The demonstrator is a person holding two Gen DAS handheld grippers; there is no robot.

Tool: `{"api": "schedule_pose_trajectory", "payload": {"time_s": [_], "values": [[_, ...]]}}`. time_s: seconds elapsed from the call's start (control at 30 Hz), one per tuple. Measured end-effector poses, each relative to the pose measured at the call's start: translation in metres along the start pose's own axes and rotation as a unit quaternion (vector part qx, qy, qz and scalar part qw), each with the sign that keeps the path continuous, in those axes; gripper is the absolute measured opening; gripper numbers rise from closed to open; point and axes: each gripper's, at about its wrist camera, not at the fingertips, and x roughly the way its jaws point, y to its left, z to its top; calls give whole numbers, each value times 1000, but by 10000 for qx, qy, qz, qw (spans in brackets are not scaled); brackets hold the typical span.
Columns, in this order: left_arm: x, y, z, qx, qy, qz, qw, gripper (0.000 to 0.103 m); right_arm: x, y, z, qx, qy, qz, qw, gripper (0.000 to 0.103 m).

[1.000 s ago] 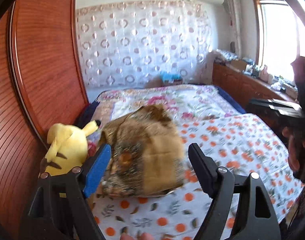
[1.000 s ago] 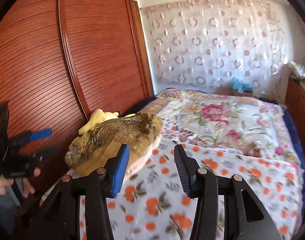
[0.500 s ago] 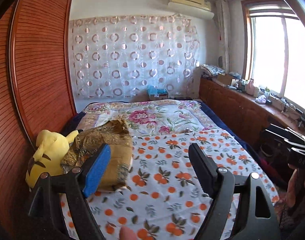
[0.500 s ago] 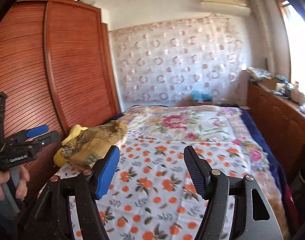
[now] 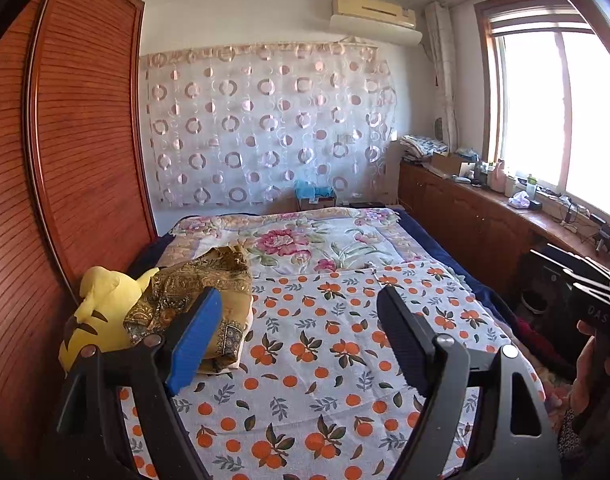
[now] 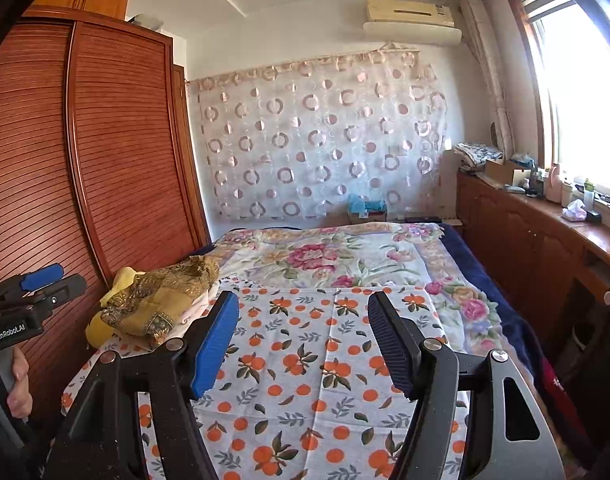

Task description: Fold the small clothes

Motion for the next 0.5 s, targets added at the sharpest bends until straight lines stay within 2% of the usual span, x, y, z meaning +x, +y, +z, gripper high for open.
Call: {"api": "schedule_pose_trajectory", "payload": {"time_s": [0.5], "values": [[0,-3,-2,55,-7,55,10000,80,-4,-2,-4,0,4,-94,10000,69]]}}
